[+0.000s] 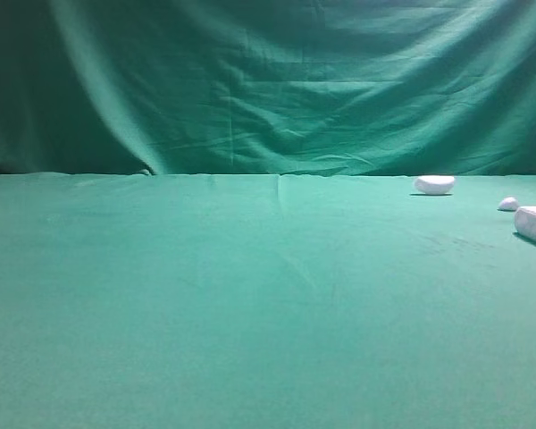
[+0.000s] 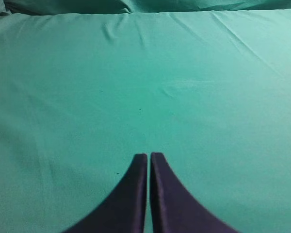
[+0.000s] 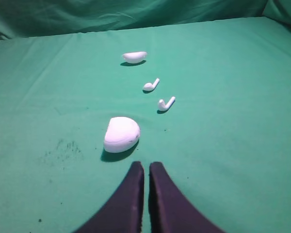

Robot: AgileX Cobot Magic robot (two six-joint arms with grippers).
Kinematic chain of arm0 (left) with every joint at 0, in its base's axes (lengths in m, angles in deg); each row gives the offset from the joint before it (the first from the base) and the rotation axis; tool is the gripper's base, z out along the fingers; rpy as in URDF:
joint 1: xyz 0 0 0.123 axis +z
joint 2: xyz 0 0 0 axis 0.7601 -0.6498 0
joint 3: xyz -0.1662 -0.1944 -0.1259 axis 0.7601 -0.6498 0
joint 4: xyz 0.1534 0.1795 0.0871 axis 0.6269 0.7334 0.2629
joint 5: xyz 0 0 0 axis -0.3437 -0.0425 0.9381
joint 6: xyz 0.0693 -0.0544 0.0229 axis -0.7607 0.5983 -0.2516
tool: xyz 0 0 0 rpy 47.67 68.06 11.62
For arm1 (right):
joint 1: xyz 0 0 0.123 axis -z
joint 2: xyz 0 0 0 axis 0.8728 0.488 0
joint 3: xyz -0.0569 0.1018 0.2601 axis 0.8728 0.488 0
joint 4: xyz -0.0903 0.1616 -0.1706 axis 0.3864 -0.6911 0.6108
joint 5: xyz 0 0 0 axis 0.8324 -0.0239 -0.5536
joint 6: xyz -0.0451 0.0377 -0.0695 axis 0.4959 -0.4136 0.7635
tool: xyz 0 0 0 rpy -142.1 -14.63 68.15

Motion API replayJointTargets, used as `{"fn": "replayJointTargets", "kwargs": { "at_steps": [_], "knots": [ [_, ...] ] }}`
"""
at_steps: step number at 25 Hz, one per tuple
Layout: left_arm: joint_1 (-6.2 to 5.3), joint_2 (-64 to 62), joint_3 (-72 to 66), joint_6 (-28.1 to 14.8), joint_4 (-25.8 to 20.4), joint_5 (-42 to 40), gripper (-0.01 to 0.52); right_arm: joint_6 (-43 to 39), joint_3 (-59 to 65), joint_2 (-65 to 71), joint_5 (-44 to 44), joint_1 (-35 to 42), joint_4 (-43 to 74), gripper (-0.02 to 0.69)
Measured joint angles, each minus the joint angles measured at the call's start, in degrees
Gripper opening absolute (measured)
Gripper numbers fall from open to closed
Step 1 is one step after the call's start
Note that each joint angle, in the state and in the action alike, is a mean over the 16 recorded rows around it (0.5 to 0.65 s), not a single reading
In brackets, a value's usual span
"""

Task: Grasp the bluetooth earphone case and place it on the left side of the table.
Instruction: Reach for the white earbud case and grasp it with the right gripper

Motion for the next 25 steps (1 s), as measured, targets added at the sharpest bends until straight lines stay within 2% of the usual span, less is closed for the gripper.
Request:
{"fn": "replayJointTargets", "kwargs": {
  "at_steps": [12, 25],
  "knots": [
    [0.00, 0.00, 0.00, 0.00, 0.00, 0.00, 0.000, -0.10, 0.02, 0.00, -1.02, 0.00, 0.41, 0.000],
    [0.00, 0.00, 0.00, 0.00, 0.00, 0.00, 0.000, -2.56, -3.09, 1.16, -16.59, 0.00, -2.74, 0.000]
  ]
}}
